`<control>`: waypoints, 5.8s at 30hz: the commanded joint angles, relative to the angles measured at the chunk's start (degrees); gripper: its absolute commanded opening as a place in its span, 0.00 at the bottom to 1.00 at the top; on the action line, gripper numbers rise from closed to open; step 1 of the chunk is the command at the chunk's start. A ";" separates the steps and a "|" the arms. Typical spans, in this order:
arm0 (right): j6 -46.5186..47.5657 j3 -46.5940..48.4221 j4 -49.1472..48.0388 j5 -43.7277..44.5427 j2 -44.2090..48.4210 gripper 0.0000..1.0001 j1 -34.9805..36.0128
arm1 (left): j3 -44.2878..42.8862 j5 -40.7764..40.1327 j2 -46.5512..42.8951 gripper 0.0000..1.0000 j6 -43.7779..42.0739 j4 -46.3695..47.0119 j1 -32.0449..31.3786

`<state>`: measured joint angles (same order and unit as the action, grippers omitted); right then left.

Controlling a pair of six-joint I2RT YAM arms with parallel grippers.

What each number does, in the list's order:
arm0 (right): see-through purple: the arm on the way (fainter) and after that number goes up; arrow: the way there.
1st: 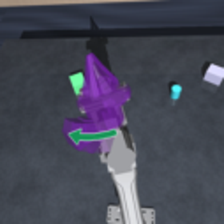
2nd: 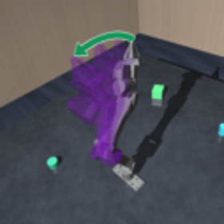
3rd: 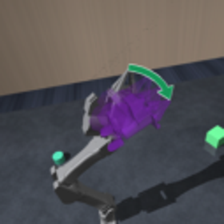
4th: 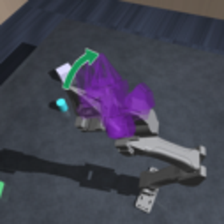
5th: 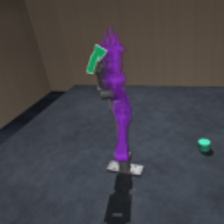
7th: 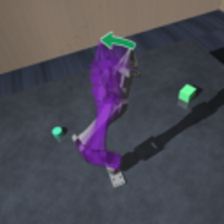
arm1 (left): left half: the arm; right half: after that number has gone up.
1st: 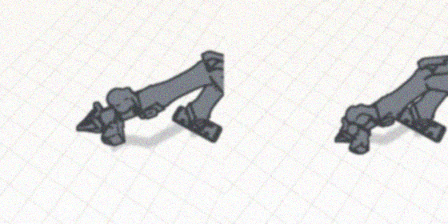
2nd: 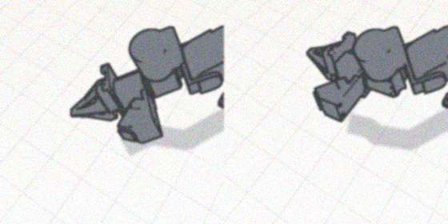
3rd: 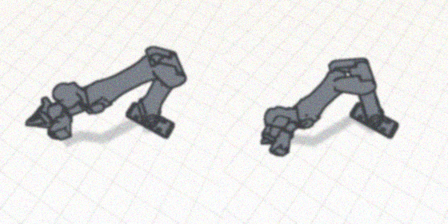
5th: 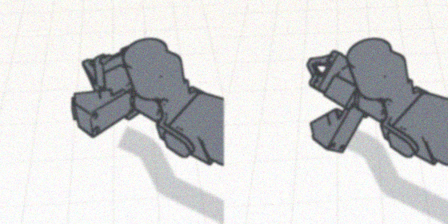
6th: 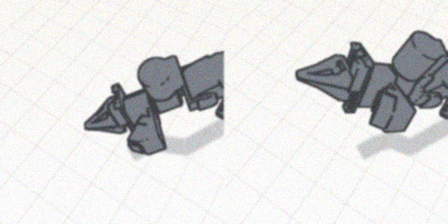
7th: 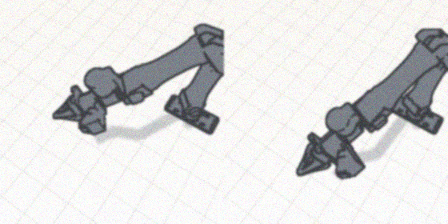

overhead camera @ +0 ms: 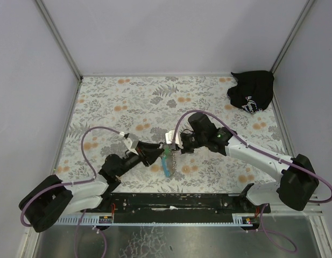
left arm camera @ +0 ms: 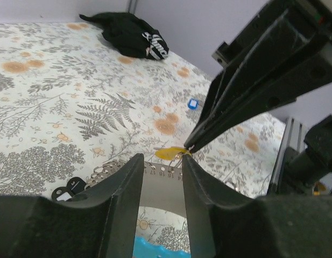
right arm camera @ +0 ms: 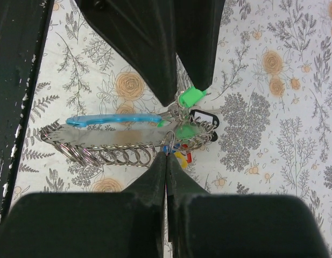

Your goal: Put the keys on the keyring

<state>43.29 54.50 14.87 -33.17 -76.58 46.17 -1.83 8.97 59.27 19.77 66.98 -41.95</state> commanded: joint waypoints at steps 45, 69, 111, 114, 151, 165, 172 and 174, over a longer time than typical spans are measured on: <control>1.44 3.10 5.31 4.78 2.40 0.00 0.66 | -12.35 31.68 21.37 0.00 -10.01 8.18 7.10; -3.43 -6.35 -7.80 12.73 4.80 0.00 6.50 | -6.68 -6.05 24.12 0.00 10.03 24.67 -1.09; 4.72 7.79 7.19 13.85 2.81 0.00 6.51 | -12.32 27.72 18.44 0.29 -13.46 4.95 6.10; 4.70 7.79 7.25 13.60 2.91 0.00 6.54 | -12.57 29.22 18.18 0.29 -14.51 3.56 6.41; 3.87 7.26 8.42 15.00 3.44 0.00 6.52 | -15.90 32.65 20.34 0.00 -14.11 -0.85 7.19; -0.88 -3.43 -2.78 15.89 6.98 0.00 6.56 | -11.76 12.39 25.55 0.00 3.80 17.43 5.26; -2.47 -6.97 -7.22 14.88 7.41 0.00 7.04 | -9.57 -0.08 25.77 0.00 6.82 22.20 1.79; -3.03 -7.96 -8.43 14.68 7.62 0.00 7.24 | -8.82 -3.37 25.99 0.00 7.86 23.90 0.86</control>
<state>43.38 48.47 8.49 -15.00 -70.35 52.18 -11.35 18.85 84.84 25.15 79.88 -40.14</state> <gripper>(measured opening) 0.010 0.009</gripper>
